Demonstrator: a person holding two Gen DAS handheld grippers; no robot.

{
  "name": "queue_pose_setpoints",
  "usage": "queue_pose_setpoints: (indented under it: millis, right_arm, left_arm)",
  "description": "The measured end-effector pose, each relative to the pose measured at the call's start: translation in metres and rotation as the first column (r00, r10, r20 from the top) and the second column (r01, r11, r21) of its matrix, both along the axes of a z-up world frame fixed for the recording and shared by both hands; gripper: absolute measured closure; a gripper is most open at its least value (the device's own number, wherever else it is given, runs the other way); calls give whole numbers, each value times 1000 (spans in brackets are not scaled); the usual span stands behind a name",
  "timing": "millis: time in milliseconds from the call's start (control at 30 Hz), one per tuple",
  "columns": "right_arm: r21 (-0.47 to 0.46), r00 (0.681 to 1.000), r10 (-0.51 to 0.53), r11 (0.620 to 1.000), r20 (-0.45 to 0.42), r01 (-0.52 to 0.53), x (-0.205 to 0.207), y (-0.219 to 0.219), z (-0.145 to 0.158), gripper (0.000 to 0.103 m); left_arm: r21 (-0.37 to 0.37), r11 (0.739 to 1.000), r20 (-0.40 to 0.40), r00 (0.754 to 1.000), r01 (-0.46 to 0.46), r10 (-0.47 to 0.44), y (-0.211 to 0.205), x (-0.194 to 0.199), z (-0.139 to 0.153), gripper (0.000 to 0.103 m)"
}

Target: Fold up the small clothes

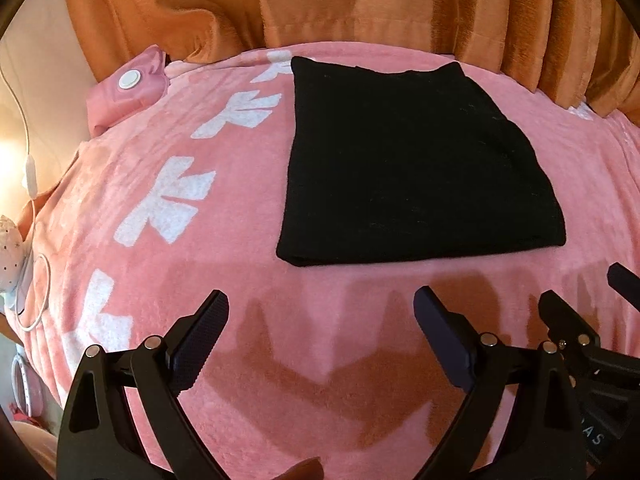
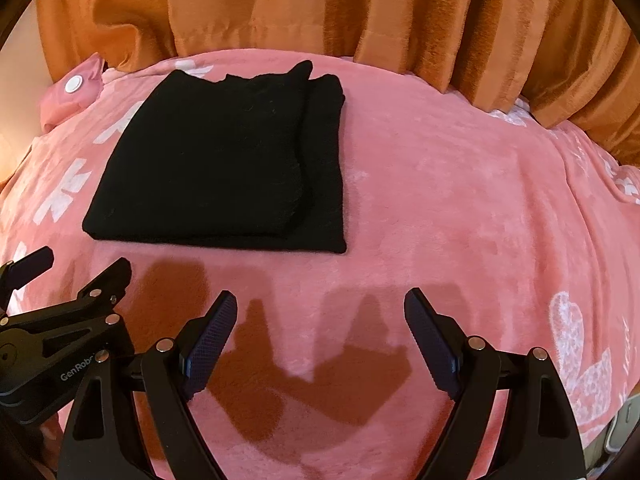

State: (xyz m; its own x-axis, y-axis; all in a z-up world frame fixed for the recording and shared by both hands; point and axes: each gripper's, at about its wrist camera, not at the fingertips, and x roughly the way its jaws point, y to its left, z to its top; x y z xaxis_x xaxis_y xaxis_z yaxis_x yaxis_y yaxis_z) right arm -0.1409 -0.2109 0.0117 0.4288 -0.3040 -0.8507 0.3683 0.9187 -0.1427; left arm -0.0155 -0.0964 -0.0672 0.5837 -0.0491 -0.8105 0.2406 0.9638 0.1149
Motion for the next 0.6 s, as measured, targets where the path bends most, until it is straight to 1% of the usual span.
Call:
queue_pose_setpoints:
  millis: [100,333,500,600]
  right_arm:
    - [3,1000,-3,1000,4,3,1,-2,1,20]
    - [6,1000,-15,1000,1,15,0,-5,1,20]
    - [8,1000,-16,1000,3,16,0,-5,1,20]
    - [6,1000,-14,1000,0,14,1,-6,1,20]
  left_arm:
    - [-9,1000,-5,1000,-4,4,-1,1,0,12]
    - [-4,1000,-10,1000,0,0,-5,1,-3,12]
    - [-2,1000,2,1000,-4,4,-5,-1,-2,12]
    - [9,1000,25,1000,-12,12,-6,-3,-1,11]
